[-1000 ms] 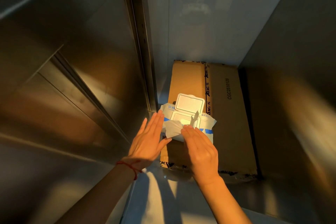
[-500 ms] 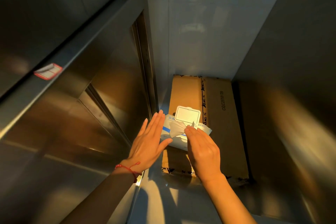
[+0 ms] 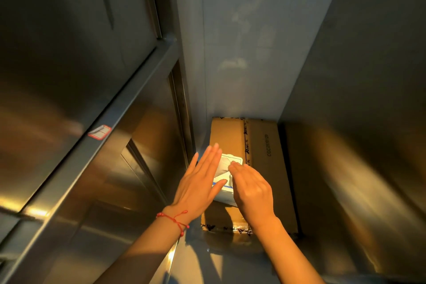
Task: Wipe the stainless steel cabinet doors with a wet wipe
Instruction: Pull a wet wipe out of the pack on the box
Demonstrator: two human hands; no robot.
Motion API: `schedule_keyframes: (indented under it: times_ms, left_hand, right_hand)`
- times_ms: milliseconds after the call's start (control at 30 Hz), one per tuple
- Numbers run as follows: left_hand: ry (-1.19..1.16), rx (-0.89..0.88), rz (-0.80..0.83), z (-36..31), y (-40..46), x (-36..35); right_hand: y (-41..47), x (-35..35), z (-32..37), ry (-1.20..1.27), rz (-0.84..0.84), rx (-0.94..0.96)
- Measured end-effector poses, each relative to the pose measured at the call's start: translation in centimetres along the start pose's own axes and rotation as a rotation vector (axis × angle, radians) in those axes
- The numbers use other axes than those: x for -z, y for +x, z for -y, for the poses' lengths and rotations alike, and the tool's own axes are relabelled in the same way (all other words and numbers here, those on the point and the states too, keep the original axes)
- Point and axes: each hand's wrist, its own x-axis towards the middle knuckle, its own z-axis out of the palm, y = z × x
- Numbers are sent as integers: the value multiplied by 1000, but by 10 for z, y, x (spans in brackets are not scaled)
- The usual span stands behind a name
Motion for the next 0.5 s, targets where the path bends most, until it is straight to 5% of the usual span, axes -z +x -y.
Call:
schedule_keyframes:
  times_ms: [500]
  left_hand:
    - [169, -187, -304, -50, 0, 38]
  right_hand:
    - [22, 66, 16, -33, -137, -7]
